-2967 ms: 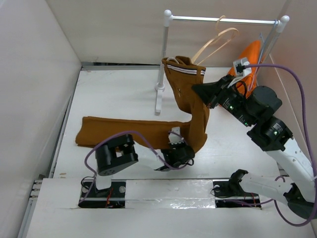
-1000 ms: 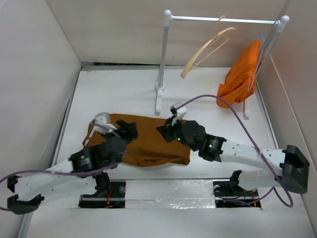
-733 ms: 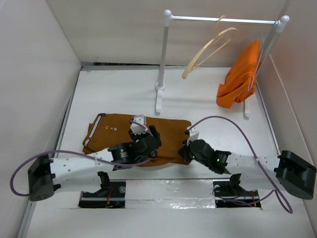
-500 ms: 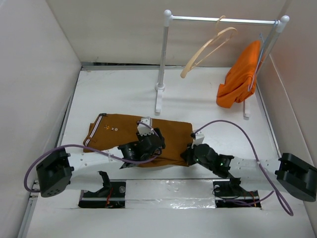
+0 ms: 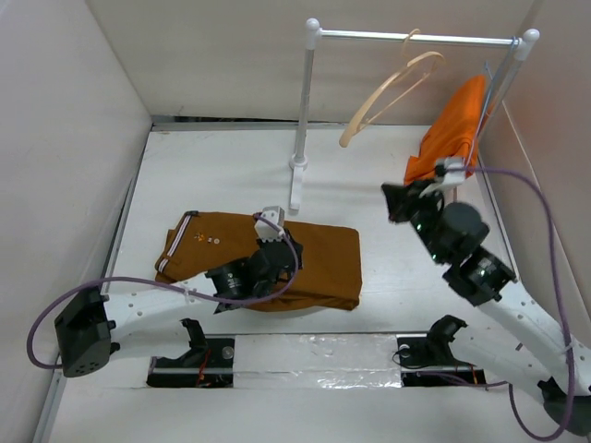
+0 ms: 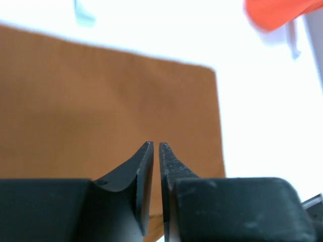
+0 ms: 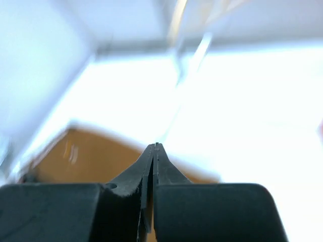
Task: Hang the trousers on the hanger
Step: Fold the trousers at the center of the board, then pick up the hanger from the clothesline.
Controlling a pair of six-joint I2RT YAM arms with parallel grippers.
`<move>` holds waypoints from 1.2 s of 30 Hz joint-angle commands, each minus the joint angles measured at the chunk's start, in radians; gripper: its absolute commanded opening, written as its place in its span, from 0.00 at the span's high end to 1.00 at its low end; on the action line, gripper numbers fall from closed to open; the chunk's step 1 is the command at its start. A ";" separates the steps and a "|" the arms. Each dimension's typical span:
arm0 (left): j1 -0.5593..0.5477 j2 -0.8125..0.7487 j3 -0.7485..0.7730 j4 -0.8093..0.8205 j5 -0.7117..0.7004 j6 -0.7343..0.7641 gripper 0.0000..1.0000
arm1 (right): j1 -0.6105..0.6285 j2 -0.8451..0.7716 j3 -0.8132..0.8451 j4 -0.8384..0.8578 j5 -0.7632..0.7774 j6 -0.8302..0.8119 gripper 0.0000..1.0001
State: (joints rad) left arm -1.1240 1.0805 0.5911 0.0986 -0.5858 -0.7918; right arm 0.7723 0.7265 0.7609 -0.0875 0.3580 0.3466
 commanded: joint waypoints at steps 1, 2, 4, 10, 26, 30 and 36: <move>0.035 -0.034 0.136 0.023 -0.023 0.182 0.96 | -0.185 0.095 0.241 0.020 -0.133 -0.181 1.00; 0.050 -0.037 0.159 0.013 -0.017 0.209 1.00 | -0.232 0.191 0.306 0.014 -0.178 -0.192 1.00; 0.095 -0.047 0.197 0.012 0.018 0.249 1.00 | -0.306 0.302 0.499 -0.009 -0.288 -0.187 0.96; 0.189 -0.085 0.099 0.162 0.112 0.292 1.00 | -0.410 0.628 0.773 -0.037 -0.445 -0.135 0.13; 0.306 -0.142 -0.103 0.305 0.236 0.330 0.91 | -0.538 0.864 0.775 0.248 -0.642 0.087 0.27; 0.306 -0.116 -0.094 0.300 0.236 0.332 0.90 | -0.548 0.898 0.775 0.279 -0.672 0.115 0.29; 0.306 -0.116 -0.096 0.296 0.219 0.335 0.90 | -0.568 0.952 0.784 0.350 -0.738 0.169 0.47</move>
State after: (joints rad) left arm -0.8200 0.9718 0.4820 0.3553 -0.3599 -0.4744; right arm 0.2150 1.6722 1.5402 0.1436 -0.3202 0.4698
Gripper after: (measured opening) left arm 0.096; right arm 0.562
